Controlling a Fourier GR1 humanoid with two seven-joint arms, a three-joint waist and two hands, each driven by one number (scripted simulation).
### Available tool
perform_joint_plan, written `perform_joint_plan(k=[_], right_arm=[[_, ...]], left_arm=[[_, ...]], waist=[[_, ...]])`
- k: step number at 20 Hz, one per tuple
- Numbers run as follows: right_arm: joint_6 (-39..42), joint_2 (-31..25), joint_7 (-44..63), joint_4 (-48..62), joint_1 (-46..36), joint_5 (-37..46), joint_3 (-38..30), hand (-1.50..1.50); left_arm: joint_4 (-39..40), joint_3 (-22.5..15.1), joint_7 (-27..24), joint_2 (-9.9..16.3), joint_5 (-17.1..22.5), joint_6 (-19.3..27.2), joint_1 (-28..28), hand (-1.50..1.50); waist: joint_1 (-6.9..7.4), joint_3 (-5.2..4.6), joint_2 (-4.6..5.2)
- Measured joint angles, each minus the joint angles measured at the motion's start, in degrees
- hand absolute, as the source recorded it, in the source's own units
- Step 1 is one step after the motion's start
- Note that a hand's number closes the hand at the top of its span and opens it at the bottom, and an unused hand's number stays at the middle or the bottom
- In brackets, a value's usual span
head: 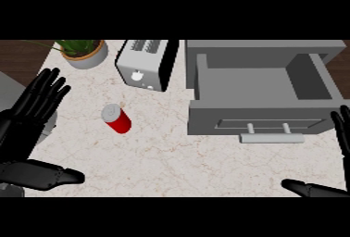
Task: Pick up the can, place it into the drawer and close the drawer
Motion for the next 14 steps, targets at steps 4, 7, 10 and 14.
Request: perform_joint_plan(k=[4, 7, 10, 14], right_arm=[[3.15, -0.33, -3.13, 1.44, 3.0, -3.21, -3.22, -1.5], [6.24, -1.65, -4.42, 1.01, 5.49, -7.11, -7.28, -1.5], [8.37, -1.79, -4.97, 0.44, 7.48, -8.88, -9.25, -1.5], [10.14, -2.35, -4.44, 0.05, 7.91, -10.8, -11.57, -1.5]], left_arm=[[-2.23, 2.47, 2.11, 1.06, 2.35, -1.5, 1.26, -1.5], [-3.9, 3.43, 3.48, 1.27, 3.69, -2.32, 2.43, -1.5], [-5.09, 5.87, 6.01, 1.9, 6.76, -2.47, 2.82, -1.5], [-3.7, 8.1, 8.43, 1.89, 9.97, -1.53, 1.21, -1.5]], waist=[[0.09, 0.0, -0.02], [0.06, 0.01, -0.03], [0.08, 0.0, -0.05], [0.04, 0.0, -0.02]])
